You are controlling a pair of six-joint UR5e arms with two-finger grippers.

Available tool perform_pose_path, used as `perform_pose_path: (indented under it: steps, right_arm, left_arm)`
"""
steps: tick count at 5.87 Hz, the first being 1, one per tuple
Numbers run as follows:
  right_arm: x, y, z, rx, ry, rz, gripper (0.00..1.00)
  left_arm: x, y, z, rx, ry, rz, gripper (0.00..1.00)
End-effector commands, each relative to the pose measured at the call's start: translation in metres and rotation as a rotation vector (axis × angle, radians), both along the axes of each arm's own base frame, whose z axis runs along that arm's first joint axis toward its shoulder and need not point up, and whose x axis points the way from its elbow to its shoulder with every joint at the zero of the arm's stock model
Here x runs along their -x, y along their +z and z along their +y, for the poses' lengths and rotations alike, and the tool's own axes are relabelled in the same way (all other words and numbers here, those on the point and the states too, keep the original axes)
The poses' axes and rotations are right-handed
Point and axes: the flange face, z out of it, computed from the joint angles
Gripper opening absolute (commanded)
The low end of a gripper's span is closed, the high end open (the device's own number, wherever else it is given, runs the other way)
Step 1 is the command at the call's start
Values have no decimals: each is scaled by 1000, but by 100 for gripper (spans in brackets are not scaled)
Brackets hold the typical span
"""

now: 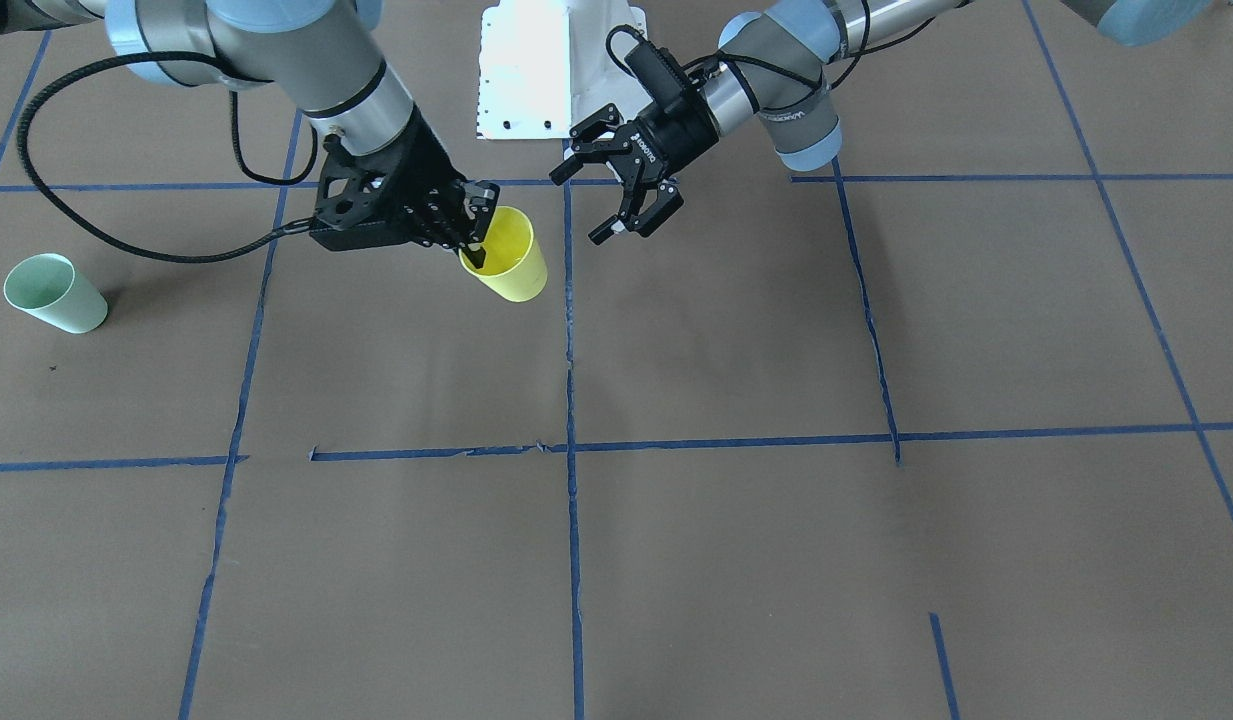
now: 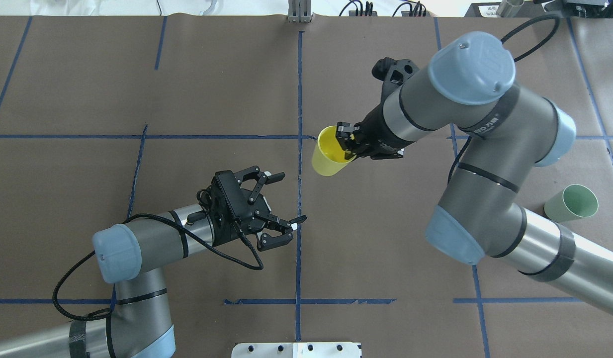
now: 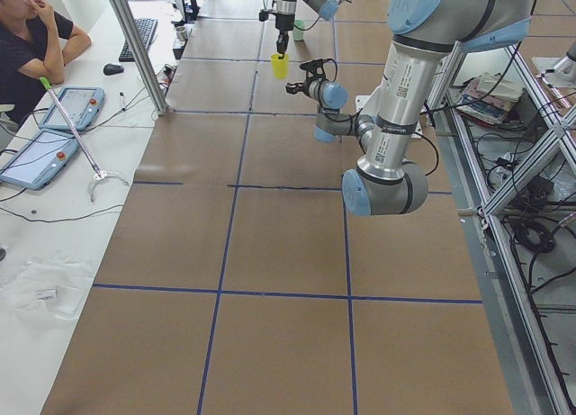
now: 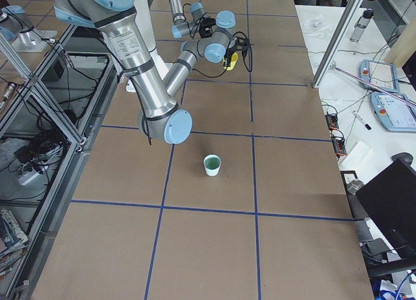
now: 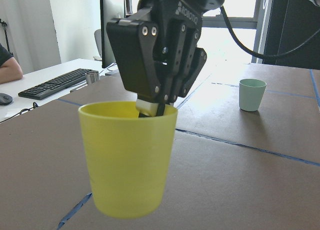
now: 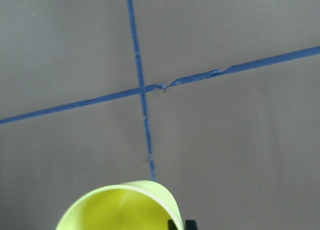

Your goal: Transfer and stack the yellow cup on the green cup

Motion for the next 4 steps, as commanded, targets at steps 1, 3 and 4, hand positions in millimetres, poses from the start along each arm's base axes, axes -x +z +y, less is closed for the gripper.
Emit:
perform_pose_path:
  steps: [1,3,4]
  right_arm:
    - [-77,79,2,100,101,74,0]
    - [-163,158,12,225,186,147,0]
    - [-197,198,19,276,227,194,0]
  left_arm:
    - [-6,-4,8,16,-32,9,100]
    - [-15,0,19,35,-60,6,100]
    - [-14,0,19,35,-60,8,100]
